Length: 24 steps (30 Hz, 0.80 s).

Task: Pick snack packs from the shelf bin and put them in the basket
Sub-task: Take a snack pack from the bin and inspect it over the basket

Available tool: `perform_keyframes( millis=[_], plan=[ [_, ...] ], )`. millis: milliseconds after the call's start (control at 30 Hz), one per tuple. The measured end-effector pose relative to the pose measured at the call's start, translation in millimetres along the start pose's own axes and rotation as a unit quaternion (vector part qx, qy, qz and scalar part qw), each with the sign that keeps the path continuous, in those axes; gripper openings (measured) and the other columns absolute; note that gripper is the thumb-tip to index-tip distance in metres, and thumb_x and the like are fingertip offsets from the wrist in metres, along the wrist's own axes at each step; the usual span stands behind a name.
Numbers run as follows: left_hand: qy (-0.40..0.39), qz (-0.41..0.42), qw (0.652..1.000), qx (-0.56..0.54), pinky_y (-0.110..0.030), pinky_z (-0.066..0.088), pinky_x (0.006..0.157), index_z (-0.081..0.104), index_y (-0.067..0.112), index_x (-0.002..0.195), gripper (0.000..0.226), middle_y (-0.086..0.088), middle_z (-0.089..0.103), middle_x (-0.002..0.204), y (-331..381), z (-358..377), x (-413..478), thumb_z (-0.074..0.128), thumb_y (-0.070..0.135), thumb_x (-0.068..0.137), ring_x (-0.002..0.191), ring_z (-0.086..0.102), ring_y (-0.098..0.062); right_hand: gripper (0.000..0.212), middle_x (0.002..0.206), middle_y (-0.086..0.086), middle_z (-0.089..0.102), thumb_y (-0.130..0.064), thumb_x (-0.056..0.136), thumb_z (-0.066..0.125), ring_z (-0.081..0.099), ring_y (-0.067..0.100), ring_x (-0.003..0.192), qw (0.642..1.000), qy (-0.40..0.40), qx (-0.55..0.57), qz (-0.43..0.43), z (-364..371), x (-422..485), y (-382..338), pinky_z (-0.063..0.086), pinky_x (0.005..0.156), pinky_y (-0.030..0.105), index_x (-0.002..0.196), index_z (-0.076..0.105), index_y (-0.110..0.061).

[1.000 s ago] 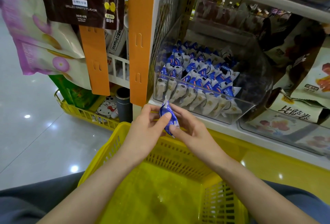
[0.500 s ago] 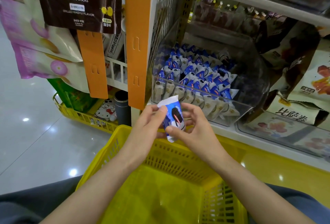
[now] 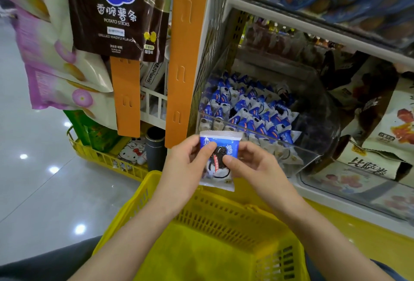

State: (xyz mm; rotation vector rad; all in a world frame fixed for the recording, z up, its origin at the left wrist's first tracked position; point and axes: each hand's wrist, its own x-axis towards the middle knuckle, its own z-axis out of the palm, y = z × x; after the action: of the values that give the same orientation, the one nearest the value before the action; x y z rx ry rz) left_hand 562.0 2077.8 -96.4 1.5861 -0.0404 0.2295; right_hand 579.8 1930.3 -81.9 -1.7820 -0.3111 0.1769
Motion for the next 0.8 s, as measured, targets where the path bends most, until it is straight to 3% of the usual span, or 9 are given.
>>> perform_keyframes(
  millis=[67,167,267,367,467,533,700,800],
  plan=[
    [0.011,0.032,0.998,0.048,-0.009,0.042,0.054,0.059,0.018,0.090,0.013,0.013,0.060,0.072,7.8,-0.4,9.2,0.047,0.020,0.095,0.063,0.055,0.004,0.013,0.084,-0.008,0.072,-0.016,0.082,0.065,0.065,0.000,0.075,1.000,0.031,0.001,0.000,-6.3,7.5,-9.0,0.049,0.064,0.012,0.095,0.063,-0.016],
    [0.016,0.105,0.981,0.161,-0.007,0.045,0.075,0.053,0.026,0.111,0.019,0.016,0.057,0.098,19.4,-2.9,26.7,0.044,0.021,0.096,0.089,0.055,0.005,0.013,0.093,0.002,0.071,-0.026,0.084,0.063,0.066,0.010,0.082,0.991,0.130,-0.015,-0.004,-23.1,30.7,-22.2,0.052,0.067,0.022,0.096,0.062,-0.020],
    [-0.015,0.200,0.930,0.308,-0.011,0.035,0.081,0.051,0.023,0.118,0.025,0.016,0.050,0.104,25.4,-1.2,43.2,0.042,0.025,0.095,0.098,0.044,0.003,0.009,0.092,0.008,0.068,-0.024,0.085,0.064,0.066,0.015,0.080,0.971,0.233,-0.047,-0.028,-39.6,65.6,-32.9,0.054,0.073,0.029,0.086,0.058,-0.018],
    [-0.063,0.240,0.878,0.410,-0.018,0.028,0.088,0.052,0.020,0.119,0.026,0.008,0.056,0.112,19.6,2.5,56.8,0.038,0.028,0.097,0.105,0.045,-0.006,0.017,0.085,0.007,0.063,-0.026,0.084,0.065,0.063,0.026,0.083,0.955,0.270,-0.124,-0.019,-50.1,102.8,-32.8,0.052,0.080,0.042,0.087,0.053,-0.015],
    [-0.086,0.247,0.844,0.468,-0.025,0.027,0.093,0.055,0.020,0.114,0.027,0.005,0.061,0.112,8.6,3.7,63.9,0.034,0.030,0.099,0.105,0.052,-0.013,0.022,0.089,0.011,0.061,-0.024,0.086,0.065,0.060,0.027,0.083,0.948,0.229,-0.221,0.006,-51.6,129.9,-21.4,0.047,0.071,0.037,0.098,0.054,-0.009],
    [-0.082,0.245,0.841,0.475,-0.027,0.027,0.094,0.058,0.019,0.110,0.027,0.003,0.063,0.108,5.1,4.9,64.7,0.035,0.028,0.099,0.103,0.054,-0.015,0.022,0.090,0.008,0.058,-0.024,0.086,0.064,0.056,0.020,0.082,0.938,0.196,-0.284,0.027,-51.0,140.7,-15.6,0.042,0.069,0.030,0.097,0.052,-0.009],
    [-0.057,0.252,0.839,0.479,-0.035,0.039,0.092,0.063,0.014,0.099,0.020,-0.001,0.067,0.095,1.4,9.2,65.0,0.045,0.021,0.096,0.091,0.060,-0.021,0.027,0.076,0.013,0.063,-0.030,0.084,0.066,0.062,0.026,0.076,0.882,0.106,-0.445,0.110,-55.7,155.5,-28.2,0.051,0.073,0.037,0.069,0.051,-0.012],
    [-0.052,0.248,0.843,0.474,-0.035,0.039,0.092,0.063,0.015,0.097,0.019,0.000,0.067,0.094,0.5,9.3,64.5,0.045,0.021,0.096,0.091,0.060,-0.020,0.031,0.072,0.012,0.065,-0.031,0.083,0.067,0.065,0.024,0.074,0.872,0.046,-0.460,0.161,-52.5,162.1,-33.8,0.054,0.075,0.036,0.064,0.054,-0.011]
  ],
)
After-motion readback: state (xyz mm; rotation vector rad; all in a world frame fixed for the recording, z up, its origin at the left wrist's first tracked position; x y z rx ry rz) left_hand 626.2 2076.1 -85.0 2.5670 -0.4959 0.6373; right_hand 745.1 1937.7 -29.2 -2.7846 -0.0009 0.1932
